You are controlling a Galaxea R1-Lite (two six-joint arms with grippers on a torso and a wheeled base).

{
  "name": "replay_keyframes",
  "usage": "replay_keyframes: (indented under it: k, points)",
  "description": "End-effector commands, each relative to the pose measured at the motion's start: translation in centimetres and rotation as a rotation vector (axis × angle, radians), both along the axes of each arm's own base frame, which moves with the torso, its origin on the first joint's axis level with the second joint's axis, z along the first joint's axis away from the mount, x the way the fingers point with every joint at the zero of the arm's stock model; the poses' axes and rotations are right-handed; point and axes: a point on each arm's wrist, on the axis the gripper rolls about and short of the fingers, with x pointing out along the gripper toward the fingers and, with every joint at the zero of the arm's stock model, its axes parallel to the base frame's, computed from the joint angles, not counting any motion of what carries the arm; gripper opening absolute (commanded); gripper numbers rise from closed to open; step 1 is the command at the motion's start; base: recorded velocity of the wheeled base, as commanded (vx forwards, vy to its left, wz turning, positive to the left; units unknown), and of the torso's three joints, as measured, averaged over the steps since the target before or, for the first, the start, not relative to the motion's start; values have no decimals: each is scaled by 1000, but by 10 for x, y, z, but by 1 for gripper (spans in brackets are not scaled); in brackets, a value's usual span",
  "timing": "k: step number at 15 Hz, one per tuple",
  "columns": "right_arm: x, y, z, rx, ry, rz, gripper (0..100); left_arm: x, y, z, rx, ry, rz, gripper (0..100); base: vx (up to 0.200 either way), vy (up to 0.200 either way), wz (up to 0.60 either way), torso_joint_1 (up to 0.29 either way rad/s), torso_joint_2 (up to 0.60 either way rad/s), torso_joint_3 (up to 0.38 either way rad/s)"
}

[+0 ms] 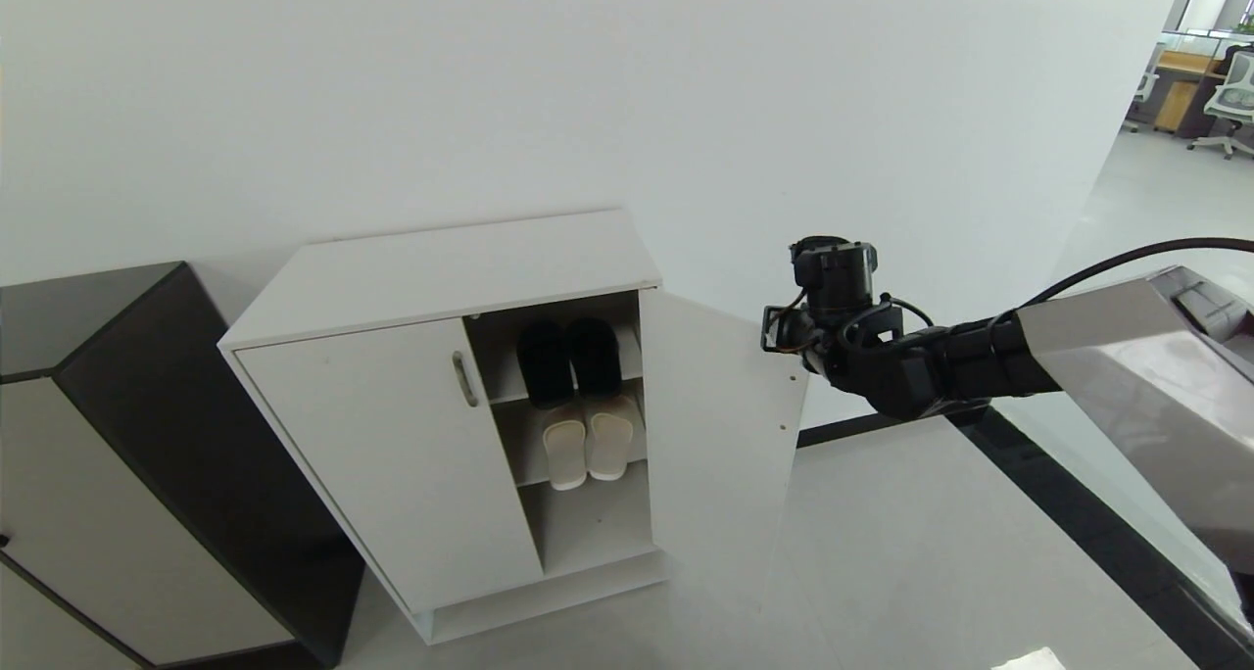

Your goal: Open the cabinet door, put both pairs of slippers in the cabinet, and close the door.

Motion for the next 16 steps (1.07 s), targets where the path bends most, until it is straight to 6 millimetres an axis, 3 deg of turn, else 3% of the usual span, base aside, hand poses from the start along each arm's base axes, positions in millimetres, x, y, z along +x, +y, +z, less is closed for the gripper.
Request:
replay_keyframes:
  k: [1, 11, 15, 16]
  points:
    - [8, 1, -9, -4, 7, -7, 0, 0, 0, 0, 0, -1, 2, 0, 0, 0, 0, 0, 0, 0]
    - [7, 0, -10, -27, 49, -9, 0, 0, 0, 0, 0, -1, 2, 0, 0, 0, 0, 0, 0, 0]
    - [-14, 7, 1, -25, 97, 18, 0, 0, 0, 0, 0, -1, 0, 0, 0, 0, 0, 0, 0, 0]
    - [-30, 14, 4, -31, 109, 46, 0, 0, 0, 0, 0, -1, 0, 0, 0, 0, 0, 0, 0, 0]
